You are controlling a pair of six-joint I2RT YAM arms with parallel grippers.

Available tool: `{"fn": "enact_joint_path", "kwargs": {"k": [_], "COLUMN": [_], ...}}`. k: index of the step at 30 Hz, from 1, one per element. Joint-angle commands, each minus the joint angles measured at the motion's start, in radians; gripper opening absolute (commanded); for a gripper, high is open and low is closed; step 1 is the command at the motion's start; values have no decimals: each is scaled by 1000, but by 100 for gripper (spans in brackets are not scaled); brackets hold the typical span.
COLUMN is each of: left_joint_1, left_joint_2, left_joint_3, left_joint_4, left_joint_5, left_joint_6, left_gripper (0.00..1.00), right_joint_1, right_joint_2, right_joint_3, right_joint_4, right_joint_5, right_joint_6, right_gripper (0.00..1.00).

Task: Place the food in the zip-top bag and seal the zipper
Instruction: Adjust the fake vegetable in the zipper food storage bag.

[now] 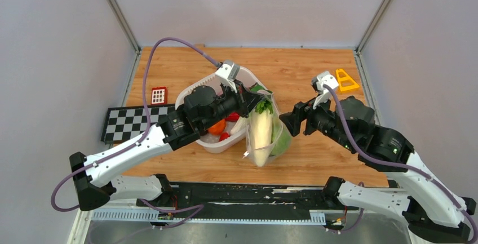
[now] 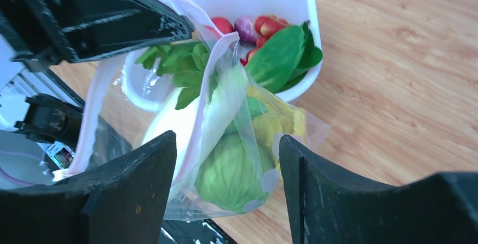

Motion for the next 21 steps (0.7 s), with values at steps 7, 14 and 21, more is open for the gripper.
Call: {"fn": "enact_joint_path", "kwargs": {"k": [7,14,21], "left_joint_1": [7,8,-23], "left_joint_2": [17,57,175], "left_joint_3": [61,109,195], "left_joint_4": [114,37,-13], "left_joint_5": [15,-9,127], "left_joint_6": [-9,18,64], "left_gripper": [0,0,0], "right_joint_1": [0,1,0], "right_joint_2": [101,58,12], "right_joint_3": [-48,-11,-57], "right_joint_4": [63,66,141], "right_joint_5": [-27,-29,63], "right_joint_6": [95,89,209], "right_gripper": [43,0,0]}}
